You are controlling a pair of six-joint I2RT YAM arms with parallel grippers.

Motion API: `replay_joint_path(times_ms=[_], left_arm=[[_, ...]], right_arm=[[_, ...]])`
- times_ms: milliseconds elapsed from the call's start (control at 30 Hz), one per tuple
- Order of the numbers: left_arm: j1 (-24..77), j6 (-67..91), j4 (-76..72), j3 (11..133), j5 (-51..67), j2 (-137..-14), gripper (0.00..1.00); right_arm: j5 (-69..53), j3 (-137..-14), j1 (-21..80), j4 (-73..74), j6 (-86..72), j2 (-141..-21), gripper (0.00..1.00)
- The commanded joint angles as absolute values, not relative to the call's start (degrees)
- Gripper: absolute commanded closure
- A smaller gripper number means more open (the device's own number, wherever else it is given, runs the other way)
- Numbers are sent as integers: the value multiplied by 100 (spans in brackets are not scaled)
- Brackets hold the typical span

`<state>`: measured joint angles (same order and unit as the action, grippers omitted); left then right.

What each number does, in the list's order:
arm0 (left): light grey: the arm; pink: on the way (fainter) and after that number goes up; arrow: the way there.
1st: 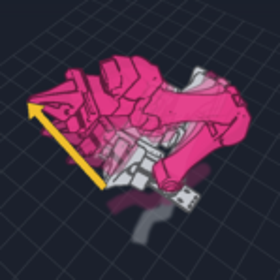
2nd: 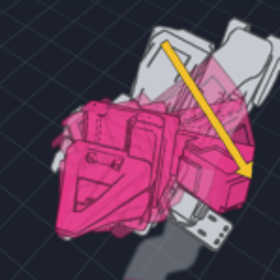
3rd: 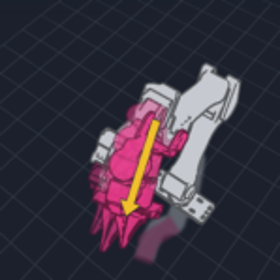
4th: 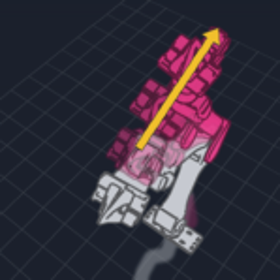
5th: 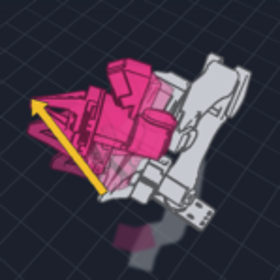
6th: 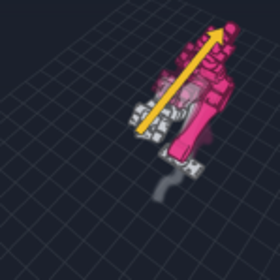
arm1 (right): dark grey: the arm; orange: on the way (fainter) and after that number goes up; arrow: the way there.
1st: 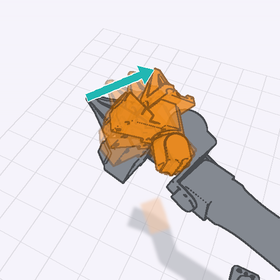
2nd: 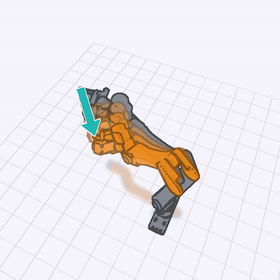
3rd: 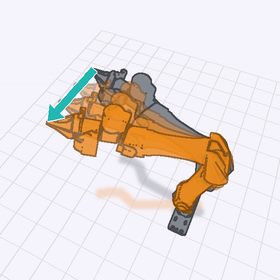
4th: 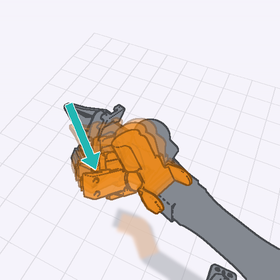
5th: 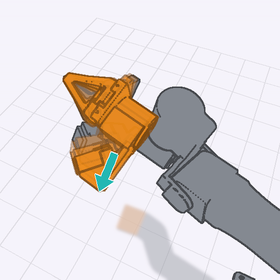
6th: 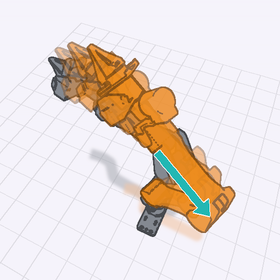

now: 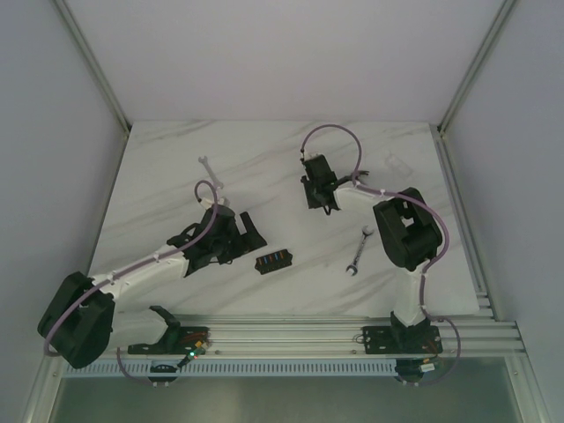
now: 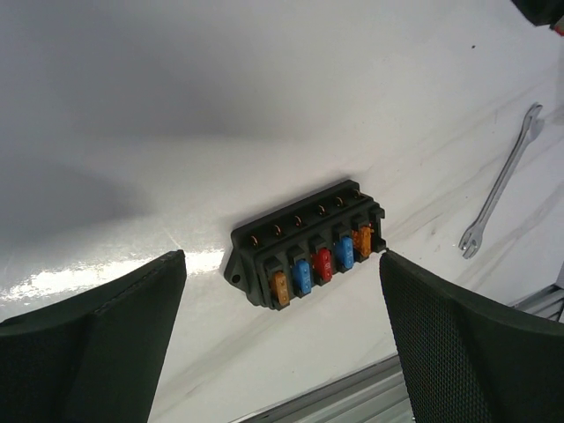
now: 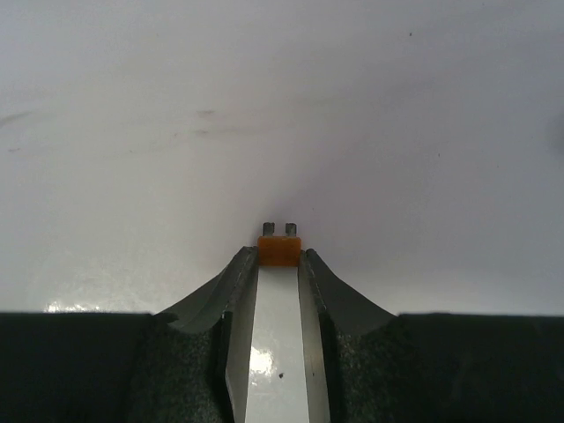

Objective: Snap on the fuse box
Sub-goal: Pick up the fuse from the center of the board.

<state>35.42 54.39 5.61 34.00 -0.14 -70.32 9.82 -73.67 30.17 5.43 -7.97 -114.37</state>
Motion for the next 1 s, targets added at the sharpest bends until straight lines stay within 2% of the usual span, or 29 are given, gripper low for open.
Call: replay_joint_path(times_ms=[0,400,533,700,967], left_arm=[[3553,5481,493,3430,35,-6847,0],[3547,5368,412,3456,96,-6700,0],[3545,5344,400,3452,123,-6669,0],[3549,5335,387,3434,135,-6635,0],[3543,5378,378,3371,127,-6534,0]], right_arm=[[1034,-7013,3120,904,-853,-11186,72],[458,-5886,3616,1356,-945,-10182,72],[623,-5562,3691,1344,-1058,-9909,70],[837,-5393,3707,1051,-1235,-9845,62],[973,-5194,3851,717,-1398,-9957,60]])
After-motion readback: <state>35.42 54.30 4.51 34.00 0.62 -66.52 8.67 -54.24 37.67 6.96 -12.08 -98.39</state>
